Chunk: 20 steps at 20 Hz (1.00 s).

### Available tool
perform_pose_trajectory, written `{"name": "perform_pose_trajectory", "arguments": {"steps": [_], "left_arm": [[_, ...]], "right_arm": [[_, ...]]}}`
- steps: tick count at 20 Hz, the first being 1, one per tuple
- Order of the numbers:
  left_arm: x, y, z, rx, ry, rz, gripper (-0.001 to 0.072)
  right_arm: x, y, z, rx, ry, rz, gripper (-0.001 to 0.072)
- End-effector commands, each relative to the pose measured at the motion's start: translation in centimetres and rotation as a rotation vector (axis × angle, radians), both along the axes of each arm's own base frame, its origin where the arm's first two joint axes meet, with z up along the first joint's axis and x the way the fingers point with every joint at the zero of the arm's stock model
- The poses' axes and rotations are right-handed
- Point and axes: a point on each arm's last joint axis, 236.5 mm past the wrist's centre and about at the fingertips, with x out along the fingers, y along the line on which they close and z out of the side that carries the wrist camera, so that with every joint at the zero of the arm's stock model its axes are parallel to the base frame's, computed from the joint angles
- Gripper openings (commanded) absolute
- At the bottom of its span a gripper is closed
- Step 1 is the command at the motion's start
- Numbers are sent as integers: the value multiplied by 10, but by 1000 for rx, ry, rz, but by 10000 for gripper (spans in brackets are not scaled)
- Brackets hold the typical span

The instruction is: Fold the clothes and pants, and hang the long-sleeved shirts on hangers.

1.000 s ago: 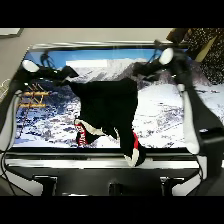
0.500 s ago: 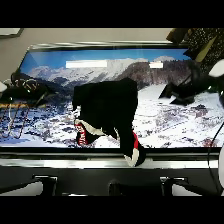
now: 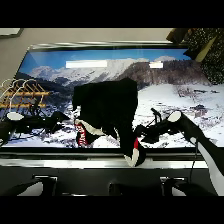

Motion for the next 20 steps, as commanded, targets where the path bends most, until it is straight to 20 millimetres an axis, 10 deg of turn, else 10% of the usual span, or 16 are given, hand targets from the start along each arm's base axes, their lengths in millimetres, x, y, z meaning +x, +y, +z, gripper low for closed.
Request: {"name": "perform_pose_trajectory", "arguments": {"steps": [1,2,3,11,12,13,14,17,20], "left_arm": [[-10,-17,-7,-10,5,-33,687],[-9,-22,-7,-5,-1,-44,687],[-9,-26,-8,2,-10,-53,686],[-2,-68,-18,14,-46,-92,660],[-3,-76,-21,4,-37,-94,509],[-5,-81,-24,-3,-26,-101,30],[-1,-82,-21,-9,-34,-93,39],[42,-62,32,-20,-160,-65,38],[99,-18,142,60,-403,-68,38]], "right_arm": [[-9,25,-12,53,27,-41,369],[-7,26,-10,57,21,-45,119],[-5,26,-6,59,5,-47,47],[1,17,30,30,-77,-114,44],[2,18,32,35,-79,-123,44],[4,20,37,47,-88,-134,44],[9,22,44,63,-111,-147,44],[67,6,105,98,-274,-233,43],[144,-37,233,129,-602,-342,43]]}}
